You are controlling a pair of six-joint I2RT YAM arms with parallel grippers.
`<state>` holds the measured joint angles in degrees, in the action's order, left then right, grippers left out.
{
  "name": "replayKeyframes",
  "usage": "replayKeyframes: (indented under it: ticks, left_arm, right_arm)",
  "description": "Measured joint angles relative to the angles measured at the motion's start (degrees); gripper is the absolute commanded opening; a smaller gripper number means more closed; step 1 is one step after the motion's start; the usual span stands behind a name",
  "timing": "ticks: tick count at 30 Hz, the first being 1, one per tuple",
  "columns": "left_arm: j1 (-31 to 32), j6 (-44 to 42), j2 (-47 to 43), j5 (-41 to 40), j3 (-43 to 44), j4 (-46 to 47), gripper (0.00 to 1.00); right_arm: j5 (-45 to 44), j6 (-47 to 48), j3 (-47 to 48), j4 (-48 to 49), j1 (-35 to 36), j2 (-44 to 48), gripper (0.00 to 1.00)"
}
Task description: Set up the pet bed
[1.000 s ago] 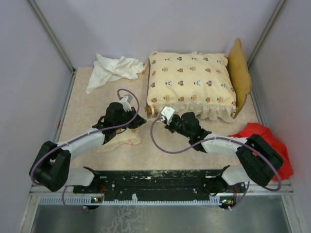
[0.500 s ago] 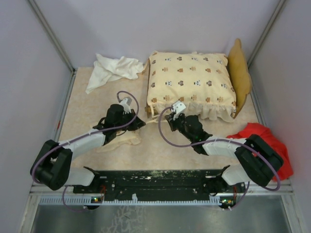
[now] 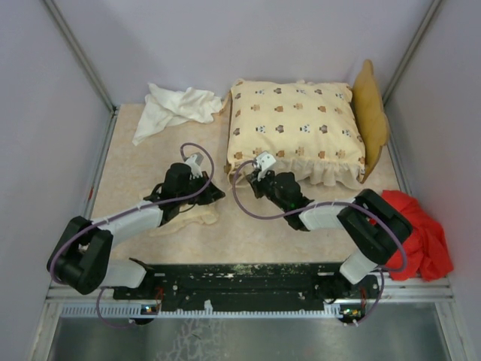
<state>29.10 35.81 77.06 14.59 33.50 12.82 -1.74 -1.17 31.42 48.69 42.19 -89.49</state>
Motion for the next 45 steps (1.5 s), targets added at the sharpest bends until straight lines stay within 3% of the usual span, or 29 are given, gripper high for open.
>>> replayKeyframes:
  ticks: [11, 17, 22, 33, 40, 45]
  left_arm:
    - [0.0, 0.9, 0.0, 0.5, -1.0, 0.0, 0.0]
    - [0.0, 1.6, 0.1, 0.5, -1.0, 0.0, 0.0]
    - [0.0, 2.1, 0.7, 1.0, -1.0, 0.0, 0.0]
    - [0.0, 4.1, 0.9, 1.1, -1.6, 0.4, 0.0]
    - [0.0, 4.7, 0.9, 1.1, -2.3, 0.4, 0.0]
    - [0.0, 5.0, 0.9, 1.1, -2.3, 0.4, 0.0]
  right_arm:
    - [-3.1, 1.7, 5.6, 3.5, 1.3, -8.6, 0.0]
    - [-11.5, 1.4, -0.7, 10.6, 6.6, -8.9, 0.0]
    - [-11.2, 1.5, -2.5, 14.1, 7.6, -11.1, 0.0]
    - [6.1, 7.0, 5.8, 14.2, -1.5, -14.3, 0.0]
    - [18.6, 15.6, 7.8, 9.7, -1.8, -14.3, 0.0]
    - [26.6, 23.0, 7.7, 1.4, -1.9, -12.5, 0.0]
